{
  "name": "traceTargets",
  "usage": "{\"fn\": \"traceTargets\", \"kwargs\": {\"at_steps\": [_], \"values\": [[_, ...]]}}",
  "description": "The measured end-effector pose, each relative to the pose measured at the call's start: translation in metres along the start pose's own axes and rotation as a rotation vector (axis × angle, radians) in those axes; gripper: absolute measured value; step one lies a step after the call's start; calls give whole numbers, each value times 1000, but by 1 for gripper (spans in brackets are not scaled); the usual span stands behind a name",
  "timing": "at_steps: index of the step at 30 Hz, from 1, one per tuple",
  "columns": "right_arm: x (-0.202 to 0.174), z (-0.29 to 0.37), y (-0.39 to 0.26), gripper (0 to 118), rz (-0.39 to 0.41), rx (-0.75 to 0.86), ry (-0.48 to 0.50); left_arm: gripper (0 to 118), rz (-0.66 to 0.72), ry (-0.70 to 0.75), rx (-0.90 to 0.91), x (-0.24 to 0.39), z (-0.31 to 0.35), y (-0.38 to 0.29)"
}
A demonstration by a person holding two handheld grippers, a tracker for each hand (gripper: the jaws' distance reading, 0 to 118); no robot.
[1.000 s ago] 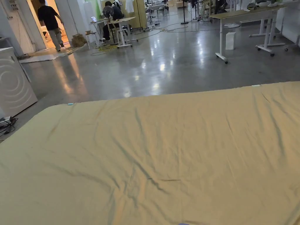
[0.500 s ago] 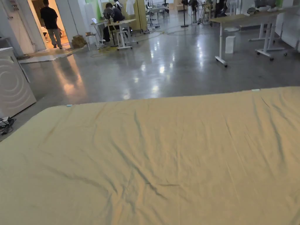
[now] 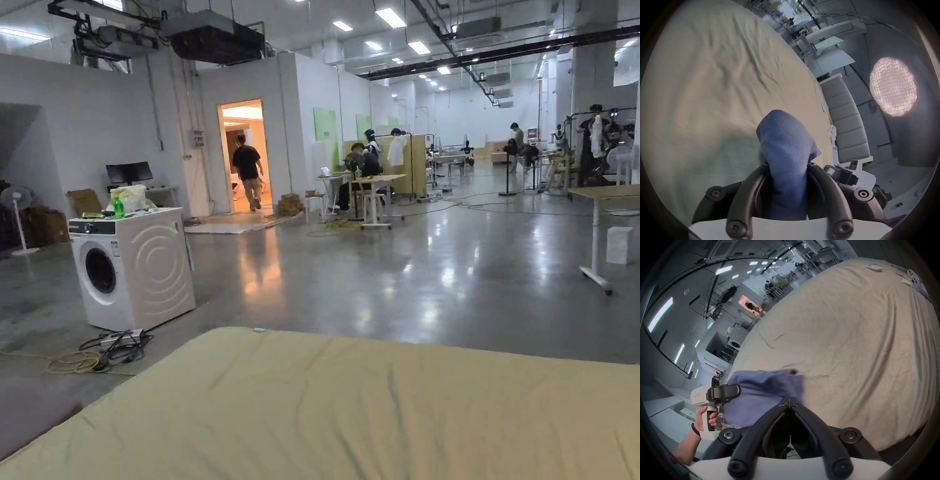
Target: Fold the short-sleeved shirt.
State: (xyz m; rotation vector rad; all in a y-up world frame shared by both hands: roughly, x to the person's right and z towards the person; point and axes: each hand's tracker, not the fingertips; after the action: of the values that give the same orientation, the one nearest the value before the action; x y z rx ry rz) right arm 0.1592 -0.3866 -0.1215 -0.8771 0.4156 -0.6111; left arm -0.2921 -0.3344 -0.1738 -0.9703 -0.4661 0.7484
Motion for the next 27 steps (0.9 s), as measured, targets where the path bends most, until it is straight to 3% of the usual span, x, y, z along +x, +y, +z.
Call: {"fn": "traceTargets", "kwargs": {"at_steps": [7,13,15,16,17,18,22,25,27], "values": [[3,29,-19,0,19,98,-51,26,39,314,93,-84,119,57],[2,27,-25,0,-10,81,-54,26,99,407,91,-188,127,90],[2,26,-26,0,-6,67,-53,38,154,456,129,-207,121,92],[2,27,-26,0,4,66,-58,49,142,487,148,-182,118,77],[2,28,-25,0,17,62,-70,68,136,525,164,-181,116,72],[2,29,-25,0,23,60,-81,77,144,565,185,-187,118,72],[3,46,-21,0,59,86,-102,80,143,675,230,-162,148,60],[0,64,-16,0,110,141,-146,80,-61,730,288,-125,170,52],[-4,79,-8,0,118,200,-172,80,-183,654,368,-78,179,39]]}}
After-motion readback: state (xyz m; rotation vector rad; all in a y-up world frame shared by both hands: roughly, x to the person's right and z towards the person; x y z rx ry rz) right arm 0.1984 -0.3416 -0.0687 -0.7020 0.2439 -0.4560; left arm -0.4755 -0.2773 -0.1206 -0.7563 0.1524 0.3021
